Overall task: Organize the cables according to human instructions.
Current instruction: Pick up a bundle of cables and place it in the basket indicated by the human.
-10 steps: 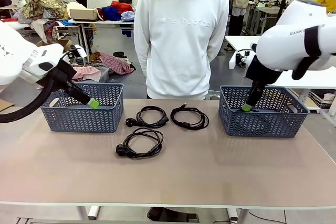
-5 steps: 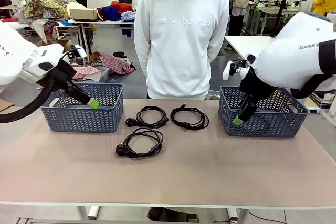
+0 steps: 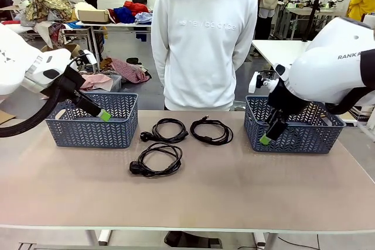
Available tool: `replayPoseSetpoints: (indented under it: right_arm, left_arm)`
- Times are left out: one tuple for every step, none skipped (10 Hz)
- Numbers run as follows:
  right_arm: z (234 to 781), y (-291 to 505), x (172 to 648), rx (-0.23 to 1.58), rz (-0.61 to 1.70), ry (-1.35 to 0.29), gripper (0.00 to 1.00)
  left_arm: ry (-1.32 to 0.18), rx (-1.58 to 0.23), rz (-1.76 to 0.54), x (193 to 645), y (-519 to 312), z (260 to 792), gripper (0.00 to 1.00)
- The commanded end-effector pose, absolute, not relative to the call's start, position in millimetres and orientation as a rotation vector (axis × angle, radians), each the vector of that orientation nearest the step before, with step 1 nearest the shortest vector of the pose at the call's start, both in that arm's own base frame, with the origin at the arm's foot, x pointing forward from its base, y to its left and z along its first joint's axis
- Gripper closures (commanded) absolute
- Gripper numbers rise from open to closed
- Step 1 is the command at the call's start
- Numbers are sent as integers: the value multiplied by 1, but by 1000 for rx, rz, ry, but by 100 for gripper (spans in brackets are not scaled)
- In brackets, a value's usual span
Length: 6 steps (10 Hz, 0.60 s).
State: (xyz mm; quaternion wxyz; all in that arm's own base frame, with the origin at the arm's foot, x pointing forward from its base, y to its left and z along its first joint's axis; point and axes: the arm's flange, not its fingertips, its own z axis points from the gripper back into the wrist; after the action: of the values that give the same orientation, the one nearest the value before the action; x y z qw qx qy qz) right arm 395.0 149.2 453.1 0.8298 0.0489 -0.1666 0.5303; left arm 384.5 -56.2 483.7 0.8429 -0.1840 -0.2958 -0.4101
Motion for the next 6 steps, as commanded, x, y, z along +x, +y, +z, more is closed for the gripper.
replayPoseSetpoints:
  right_arm:
    - [455, 149, 395, 100, 1116, -361, 0]
    - [455, 149, 395, 100, 1116, -361, 0]
    - [455, 149, 395, 100, 1116, -361, 0]
    - [455, 149, 395, 100, 1116, -361, 0]
    - [455, 149, 395, 100, 1116, -361, 0]
    - [455, 149, 395, 100, 1116, -361, 0]
  left_arm:
    - [-638, -410, -881, 386, -55, 481, 0]
    - [-638, -410, -881, 386, -55, 481, 0]
    - [-638, -410, -881, 386, -55, 481, 0]
    - [-638, -410, -881, 386, -55, 481, 0]
    - [-638, -410, -881, 386, -55, 481, 0]
    - [-638, -410, -881, 386, -55, 481, 0]
